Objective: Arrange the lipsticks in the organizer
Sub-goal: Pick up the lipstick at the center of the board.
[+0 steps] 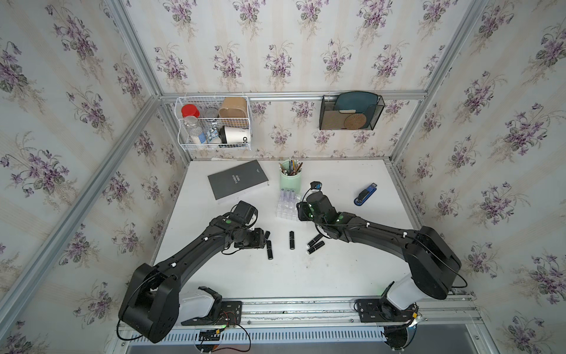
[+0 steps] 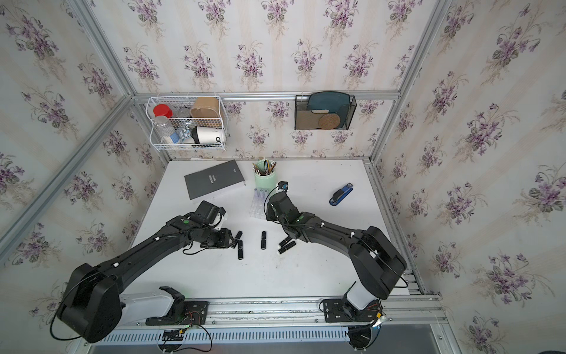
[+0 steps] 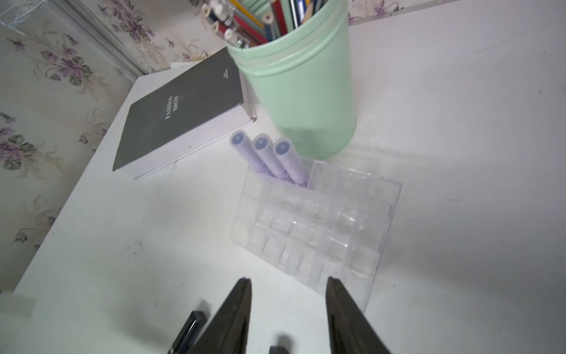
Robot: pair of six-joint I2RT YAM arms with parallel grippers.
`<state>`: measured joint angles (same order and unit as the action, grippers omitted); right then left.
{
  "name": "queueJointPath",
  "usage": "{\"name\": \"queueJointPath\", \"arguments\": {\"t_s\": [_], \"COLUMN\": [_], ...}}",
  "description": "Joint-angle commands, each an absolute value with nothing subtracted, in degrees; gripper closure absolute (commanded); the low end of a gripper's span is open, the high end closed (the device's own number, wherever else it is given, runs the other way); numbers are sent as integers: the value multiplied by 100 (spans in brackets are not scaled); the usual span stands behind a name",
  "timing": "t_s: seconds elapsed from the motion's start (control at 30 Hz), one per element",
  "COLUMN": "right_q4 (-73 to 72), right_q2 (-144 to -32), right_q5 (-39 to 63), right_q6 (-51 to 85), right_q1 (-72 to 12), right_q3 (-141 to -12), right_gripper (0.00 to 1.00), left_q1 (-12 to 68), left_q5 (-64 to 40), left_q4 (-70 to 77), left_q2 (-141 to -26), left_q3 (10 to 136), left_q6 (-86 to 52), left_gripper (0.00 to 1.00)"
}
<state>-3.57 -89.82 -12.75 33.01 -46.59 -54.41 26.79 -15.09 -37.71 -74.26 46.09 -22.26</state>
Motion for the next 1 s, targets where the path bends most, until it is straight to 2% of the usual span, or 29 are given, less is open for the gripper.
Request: {"name": "queueJointPath", "arguments": {"t_s": [0.0, 0.17, 0.67, 0.97], "right_q4": [210, 258, -8, -59], "right_q2": [-8811, -8706, -8813, -8890], "right_q5": [-1074, -1104, -1040, -1034], "right_q6": [3491, 3483, 3445, 3428], "right_q1": [-4771, -4808, -4808, -4808], "right_q3": [-5402, -5344, -5256, -5300], "right_gripper": [56, 57, 57, 57], "left_q1": [2698, 2703, 2933, 2971], "left_q5": [-1451, -1415, -721, -755], "left_q4": [-3580, -3438, -3567, -3436], "left_q2": [-7727, -8338, -8969, -9182], "left_q3": [4727, 4960, 5135, 5110], "left_q6": [-2048, -2010, -1734, -1655], "left_gripper": [53, 56, 56, 64]}}
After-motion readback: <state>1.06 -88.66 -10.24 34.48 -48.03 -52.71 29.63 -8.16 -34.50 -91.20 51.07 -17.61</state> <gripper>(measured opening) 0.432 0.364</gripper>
